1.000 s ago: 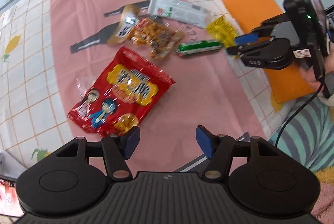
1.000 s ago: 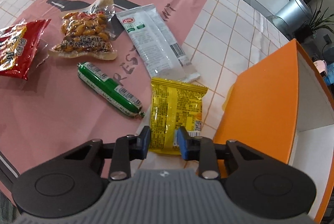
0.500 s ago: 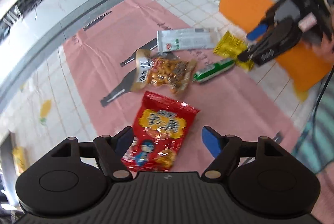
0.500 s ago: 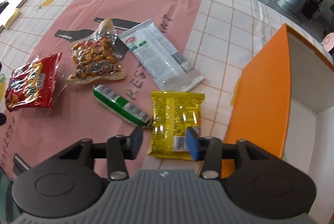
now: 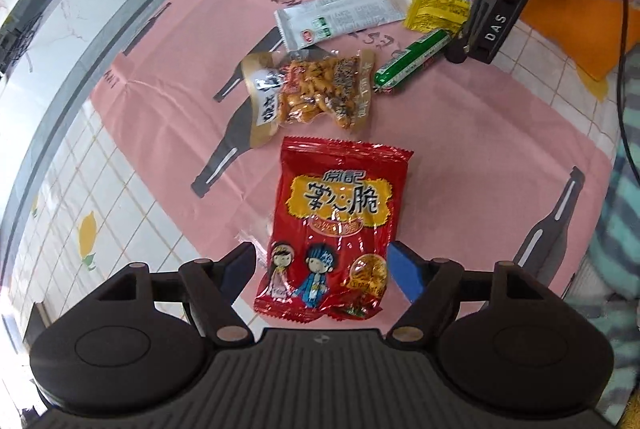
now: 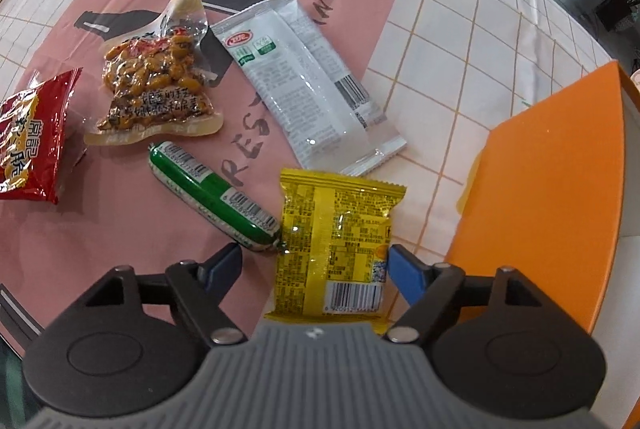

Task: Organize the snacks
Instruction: 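Close the left tool on the red crisp bag while the right tool grasps the yellow packet, then carry both packs over the orange box and open both tools to drop them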

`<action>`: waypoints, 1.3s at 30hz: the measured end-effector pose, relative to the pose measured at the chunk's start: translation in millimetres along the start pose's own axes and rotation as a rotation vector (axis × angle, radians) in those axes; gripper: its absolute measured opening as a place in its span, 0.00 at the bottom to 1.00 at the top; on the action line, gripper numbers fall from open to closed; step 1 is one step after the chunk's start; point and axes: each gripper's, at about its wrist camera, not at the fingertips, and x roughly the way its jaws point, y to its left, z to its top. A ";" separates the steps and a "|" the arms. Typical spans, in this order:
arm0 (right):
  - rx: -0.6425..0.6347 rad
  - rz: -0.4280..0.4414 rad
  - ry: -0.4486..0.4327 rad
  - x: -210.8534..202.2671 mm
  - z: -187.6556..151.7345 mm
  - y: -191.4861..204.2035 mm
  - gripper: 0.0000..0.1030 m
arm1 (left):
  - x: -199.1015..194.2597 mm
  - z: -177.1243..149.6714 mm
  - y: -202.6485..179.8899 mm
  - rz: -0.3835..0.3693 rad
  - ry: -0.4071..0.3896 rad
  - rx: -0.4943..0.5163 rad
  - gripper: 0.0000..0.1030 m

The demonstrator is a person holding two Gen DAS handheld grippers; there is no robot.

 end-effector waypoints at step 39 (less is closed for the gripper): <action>0.218 0.112 -0.223 -76.8 -66.9 -3.8 0.48 | -31.5 1.2 -8.2 0.061 -0.130 -0.326 0.56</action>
